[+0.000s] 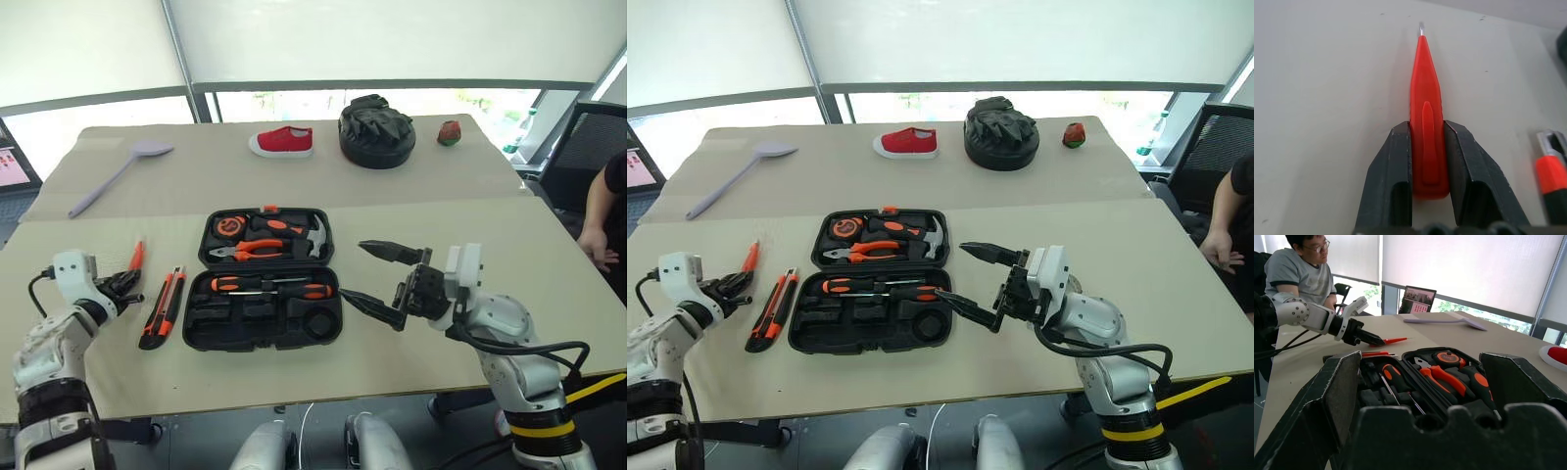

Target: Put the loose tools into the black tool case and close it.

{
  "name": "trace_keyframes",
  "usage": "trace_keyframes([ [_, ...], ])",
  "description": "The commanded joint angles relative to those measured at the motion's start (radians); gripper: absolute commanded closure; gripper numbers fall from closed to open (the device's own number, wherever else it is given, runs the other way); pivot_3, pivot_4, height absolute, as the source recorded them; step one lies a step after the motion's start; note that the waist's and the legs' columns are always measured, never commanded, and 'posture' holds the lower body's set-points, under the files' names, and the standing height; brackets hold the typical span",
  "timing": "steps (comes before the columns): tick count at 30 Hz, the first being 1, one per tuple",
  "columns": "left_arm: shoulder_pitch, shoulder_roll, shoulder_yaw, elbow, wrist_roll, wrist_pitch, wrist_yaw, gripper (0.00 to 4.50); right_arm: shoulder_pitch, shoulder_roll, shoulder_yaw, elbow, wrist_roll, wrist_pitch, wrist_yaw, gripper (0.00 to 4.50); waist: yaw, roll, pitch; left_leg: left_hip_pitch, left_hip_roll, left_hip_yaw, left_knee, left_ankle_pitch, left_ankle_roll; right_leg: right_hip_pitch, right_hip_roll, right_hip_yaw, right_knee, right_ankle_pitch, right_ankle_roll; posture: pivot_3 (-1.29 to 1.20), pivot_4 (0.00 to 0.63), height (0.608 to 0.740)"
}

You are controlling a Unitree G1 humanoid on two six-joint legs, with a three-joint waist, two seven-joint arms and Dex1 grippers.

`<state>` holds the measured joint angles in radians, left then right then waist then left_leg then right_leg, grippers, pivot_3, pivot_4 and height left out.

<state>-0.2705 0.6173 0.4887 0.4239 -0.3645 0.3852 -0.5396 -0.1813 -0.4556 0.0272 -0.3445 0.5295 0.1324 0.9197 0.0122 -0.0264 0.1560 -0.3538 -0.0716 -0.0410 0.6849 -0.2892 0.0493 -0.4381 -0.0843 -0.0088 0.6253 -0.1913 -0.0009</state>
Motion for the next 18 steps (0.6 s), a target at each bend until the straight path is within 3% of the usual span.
trace_keyframes([
  [1, 0.059, 0.171, -0.102, -0.026, 0.225, -0.238, 0.017, 4.03, -0.002, 0.000, -0.011, -0.037, 0.005, -0.019, -0.002, 0.00, -0.008, -0.004, 0.002, 0.000, 0.000, 0.000, 0.000, 0.000, 0.000, 0.000, 0.000, 0.001, 0.000, 0.000, 0.000, 0.00, 0.150, 0.740],
  [4, 0.133, 0.394, -0.254, 0.004, 0.543, -0.499, 0.146, 4.03, 0.001, 0.002, -0.006, -0.041, 0.008, -0.014, -0.003, 0.00, -0.017, -0.006, 0.003, 0.000, 0.002, 0.000, -0.005, 0.001, -0.002, -0.002, 0.003, 0.003, -0.002, 0.000, 0.000, 0.00, 0.150, 0.740],
  [8, 0.188, 0.496, -0.356, 0.060, 0.687, -0.662, 0.202, 4.03, -0.002, 0.010, 0.002, -0.044, 0.009, -0.010, -0.012, 0.00, -0.002, 0.005, 0.005, 0.000, 0.001, 0.000, -0.009, 0.000, -0.001, -0.002, 0.000, 0.003, -0.006, 0.000, -0.001, 0.00, 0.150, 0.740],
  [14, 0.279, 0.496, -0.513, 0.090, 0.801, -0.816, 0.179, 4.03, -0.017, 0.021, 0.011, -0.042, 0.004, -0.004, -0.021, 0.00, 0.002, 0.005, 0.005, 0.000, 0.000, 0.001, -0.008, -0.003, 0.004, -0.001, -0.002, -0.004, -0.009, 0.000, -0.001, 0.00, 0.150, 0.740],
  [18, 0.328, 0.472, -0.517, 0.054, 0.781, -0.841, 0.167, 4.03, -0.030, 0.021, 0.006, -0.038, 0.011, 0.001, -0.026, 0.00, 0.001, 0.021, -0.004, 0.001, -0.001, 0.006, -0.007, -0.006, 0.010, 0.001, -0.005, -0.004, -0.011, 0.000, 0.002, 0.00, 0.150, 0.740],
])
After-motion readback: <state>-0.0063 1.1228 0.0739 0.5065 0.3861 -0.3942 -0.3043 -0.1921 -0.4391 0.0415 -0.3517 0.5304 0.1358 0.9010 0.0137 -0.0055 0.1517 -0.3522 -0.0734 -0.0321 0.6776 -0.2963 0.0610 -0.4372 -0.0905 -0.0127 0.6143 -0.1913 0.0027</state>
